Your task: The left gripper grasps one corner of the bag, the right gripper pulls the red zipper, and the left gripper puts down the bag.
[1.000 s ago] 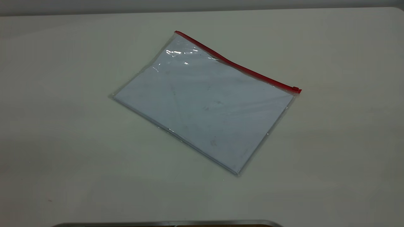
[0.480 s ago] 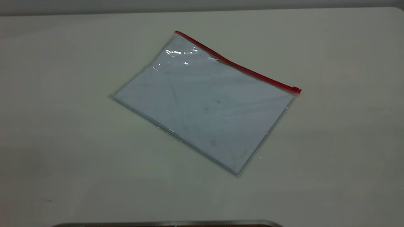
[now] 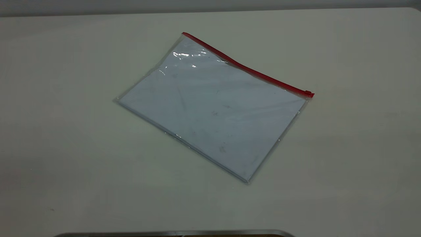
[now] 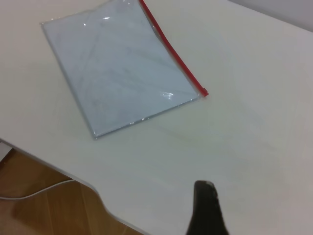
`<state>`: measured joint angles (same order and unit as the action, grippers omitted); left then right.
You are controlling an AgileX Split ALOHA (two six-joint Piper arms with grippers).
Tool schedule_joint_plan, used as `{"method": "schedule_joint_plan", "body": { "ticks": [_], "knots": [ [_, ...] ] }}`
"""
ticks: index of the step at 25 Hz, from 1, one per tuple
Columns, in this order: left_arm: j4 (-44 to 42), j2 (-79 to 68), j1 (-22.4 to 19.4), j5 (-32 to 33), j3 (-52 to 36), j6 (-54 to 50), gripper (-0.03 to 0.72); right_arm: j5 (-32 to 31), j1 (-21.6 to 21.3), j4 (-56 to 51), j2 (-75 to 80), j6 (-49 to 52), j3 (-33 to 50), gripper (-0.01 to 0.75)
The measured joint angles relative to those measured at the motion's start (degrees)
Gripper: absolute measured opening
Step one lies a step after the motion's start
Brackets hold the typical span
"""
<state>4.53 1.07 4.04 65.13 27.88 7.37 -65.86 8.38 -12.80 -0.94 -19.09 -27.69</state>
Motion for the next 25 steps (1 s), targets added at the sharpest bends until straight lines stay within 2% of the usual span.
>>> {"method": "schedule_joint_plan", "body": {
  "ticks": [9,19,25],
  "knots": [
    [0.0,0.0,0.0,0.04,0.0,0.0,0.582,0.0,-0.4,0.0,0.0,0.0,0.0,0.575],
    [0.0,0.0,0.0,0.04,0.0,0.0,0.582,0.0,-7.92,0.02,0.0,0.0,0.0,0.575],
    [0.0,0.0,0.0,0.04,0.0,0.12,0.582,0.51,-8.55,4.56,0.0,5.53,0.0,0.575]
  ]
}}
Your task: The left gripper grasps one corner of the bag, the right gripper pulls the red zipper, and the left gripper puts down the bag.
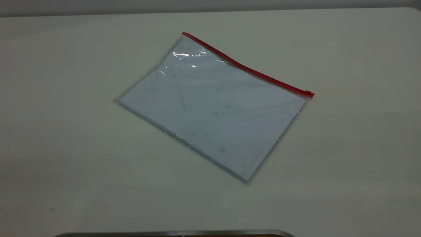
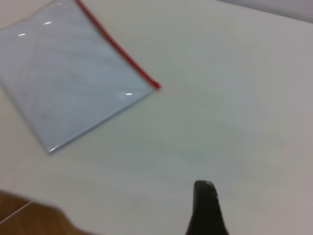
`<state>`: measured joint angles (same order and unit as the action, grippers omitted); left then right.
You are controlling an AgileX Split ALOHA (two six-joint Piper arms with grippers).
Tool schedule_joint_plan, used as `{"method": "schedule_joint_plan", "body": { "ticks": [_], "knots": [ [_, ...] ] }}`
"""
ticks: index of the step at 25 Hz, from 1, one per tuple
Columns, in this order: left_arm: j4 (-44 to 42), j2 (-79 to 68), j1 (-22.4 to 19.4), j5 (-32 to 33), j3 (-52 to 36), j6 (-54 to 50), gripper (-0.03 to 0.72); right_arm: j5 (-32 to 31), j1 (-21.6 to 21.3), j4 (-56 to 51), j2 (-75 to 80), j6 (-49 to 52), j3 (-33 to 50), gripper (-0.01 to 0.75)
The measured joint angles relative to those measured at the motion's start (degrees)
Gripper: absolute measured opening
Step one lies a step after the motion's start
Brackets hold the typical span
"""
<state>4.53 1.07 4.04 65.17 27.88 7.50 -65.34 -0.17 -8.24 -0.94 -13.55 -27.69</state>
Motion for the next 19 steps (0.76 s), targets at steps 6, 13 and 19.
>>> {"method": "schedule_joint_plan", "body": {
  "ticks": [6,13,19],
  "knots": [
    [0.0,0.0,0.0,0.0,0.0,0.0,0.582,0.17,0.0,5.06,0.0,5.86,0.0,0.575],
    [0.0,0.0,0.0,0.0,0.0,0.0,0.582,0.31,0.0,5.08,0.0,6.39,0.0,0.575],
    [0.0,0.0,0.0,0.0,0.0,0.0,0.582,0.31,0.0,5.08,0.0,6.39,0.0,0.575]
  ]
}}
